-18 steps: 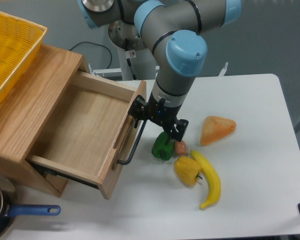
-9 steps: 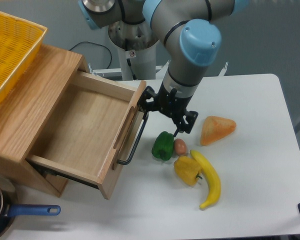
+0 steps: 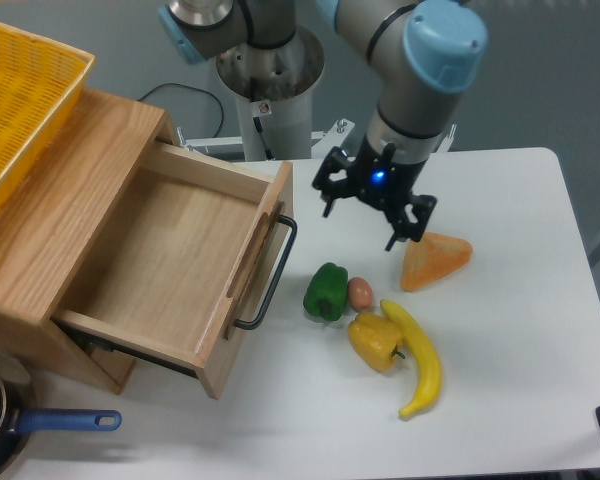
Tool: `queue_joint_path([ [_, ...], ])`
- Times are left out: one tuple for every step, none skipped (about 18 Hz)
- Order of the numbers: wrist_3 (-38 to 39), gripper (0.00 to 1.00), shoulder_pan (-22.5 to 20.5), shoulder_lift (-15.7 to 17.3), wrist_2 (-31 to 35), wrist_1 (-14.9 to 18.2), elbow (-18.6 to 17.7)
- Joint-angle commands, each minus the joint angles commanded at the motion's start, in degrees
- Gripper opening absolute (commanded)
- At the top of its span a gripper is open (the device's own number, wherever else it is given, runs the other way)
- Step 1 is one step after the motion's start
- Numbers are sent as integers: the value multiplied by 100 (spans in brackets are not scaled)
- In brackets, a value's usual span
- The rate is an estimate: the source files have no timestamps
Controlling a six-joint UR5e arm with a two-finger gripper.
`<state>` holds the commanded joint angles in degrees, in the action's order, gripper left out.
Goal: Slide open the top drawer
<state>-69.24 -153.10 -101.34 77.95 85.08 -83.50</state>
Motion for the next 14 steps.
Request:
queue_joint_path([
  [-246, 100, 17, 0, 175, -17, 0],
  [-518, 100, 44, -9, 420, -44, 0],
  [-825, 100, 79, -35, 684, -70, 0],
  [-1055, 100, 114, -53, 904, -79, 0],
  [-1196, 100, 184, -70, 984, -105, 0],
  [-1224, 100, 237, -88, 994, -132, 0],
  [-1233, 100, 272, -140, 985, -141, 9],
  [-1267, 100, 290, -175, 977, -219, 17],
  [-1311, 100, 333, -237, 976, -394, 17],
  [-1338, 100, 386, -290, 1011, -543, 17],
  [-1338, 100, 413, -368, 1020, -597, 17],
  [-1338, 100, 430, -404, 1003, -615, 9],
  [-1347, 100, 457, -439, 977, -650, 9],
  [-1347, 100, 509, -492, 976, -711, 0],
])
